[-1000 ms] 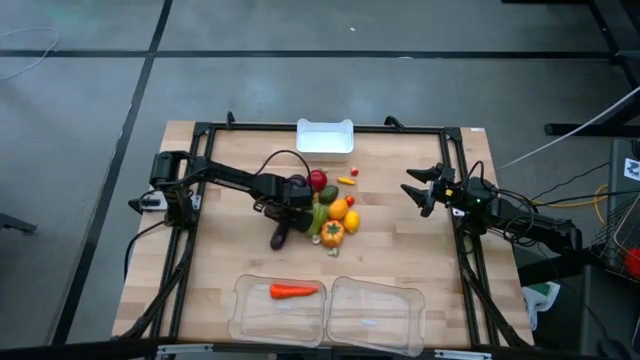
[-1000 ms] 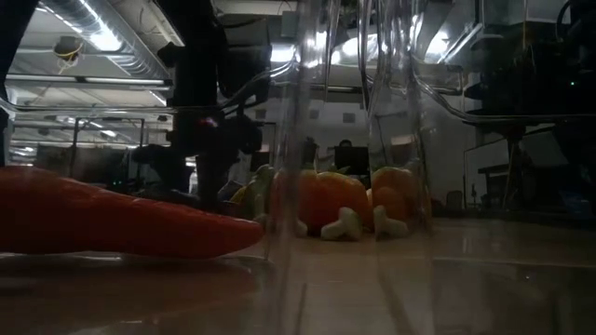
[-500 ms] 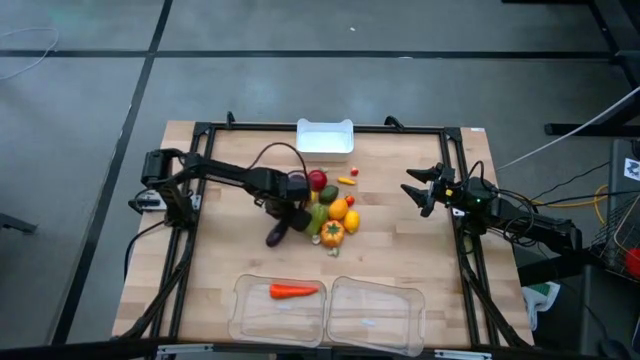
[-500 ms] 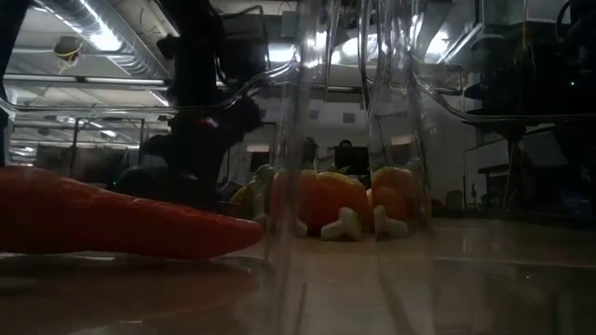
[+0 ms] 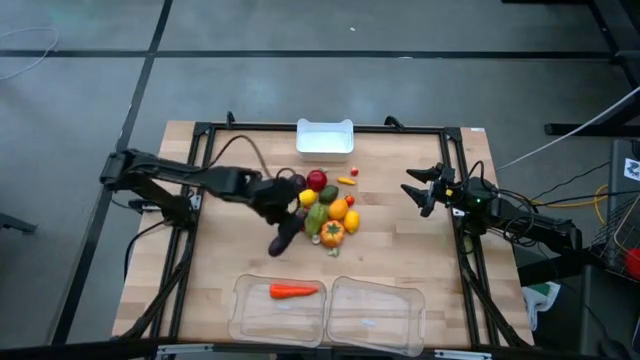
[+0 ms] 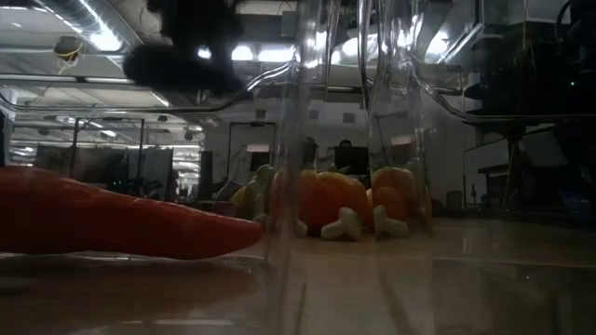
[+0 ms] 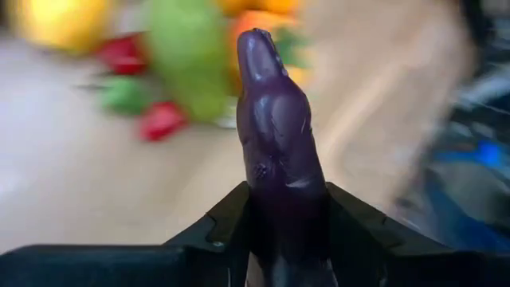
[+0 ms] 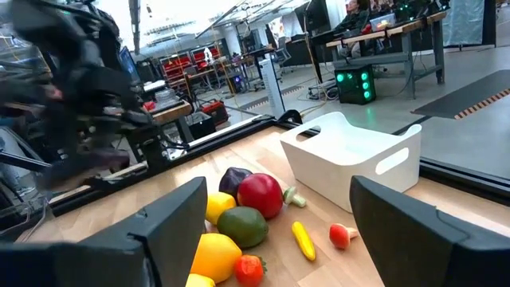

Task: Sort produce into baskets
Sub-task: Put the eggplant into the left transparent bin

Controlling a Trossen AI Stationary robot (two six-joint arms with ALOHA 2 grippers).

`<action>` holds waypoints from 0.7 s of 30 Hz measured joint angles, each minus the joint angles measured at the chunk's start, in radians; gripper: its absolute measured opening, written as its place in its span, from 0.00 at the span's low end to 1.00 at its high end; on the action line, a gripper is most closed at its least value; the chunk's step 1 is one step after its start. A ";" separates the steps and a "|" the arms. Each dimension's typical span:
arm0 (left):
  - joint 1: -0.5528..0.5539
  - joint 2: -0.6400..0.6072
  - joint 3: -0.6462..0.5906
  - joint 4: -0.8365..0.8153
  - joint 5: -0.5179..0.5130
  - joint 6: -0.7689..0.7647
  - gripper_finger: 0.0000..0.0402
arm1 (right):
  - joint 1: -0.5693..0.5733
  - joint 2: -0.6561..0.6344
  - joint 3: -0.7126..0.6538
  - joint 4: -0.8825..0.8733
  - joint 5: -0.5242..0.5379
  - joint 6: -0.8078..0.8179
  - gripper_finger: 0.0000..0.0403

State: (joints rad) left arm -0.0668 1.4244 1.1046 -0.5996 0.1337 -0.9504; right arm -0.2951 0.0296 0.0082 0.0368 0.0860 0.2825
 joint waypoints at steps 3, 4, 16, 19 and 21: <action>-0.092 -0.015 0.001 0.102 0.000 0.007 0.32 | 0.000 0.000 0.000 0.001 0.000 0.000 0.76; -0.126 -0.014 0.001 0.127 0.000 0.011 0.32 | 0.000 0.000 0.000 0.001 0.000 0.000 0.76; -0.446 0.030 0.000 0.202 -0.168 0.044 0.32 | 0.000 0.000 0.000 0.007 0.000 0.000 0.76; -0.480 0.067 0.000 0.210 -0.182 0.041 0.32 | 0.000 0.000 0.000 0.007 0.000 0.000 0.76; -0.499 0.099 0.000 0.222 -0.183 0.040 0.32 | 0.000 -0.001 0.000 0.007 0.000 0.000 0.76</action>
State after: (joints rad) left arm -0.5656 1.5231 1.1049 -0.3778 -0.0490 -0.9099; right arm -0.2951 0.0290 0.0080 0.0439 0.0864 0.2829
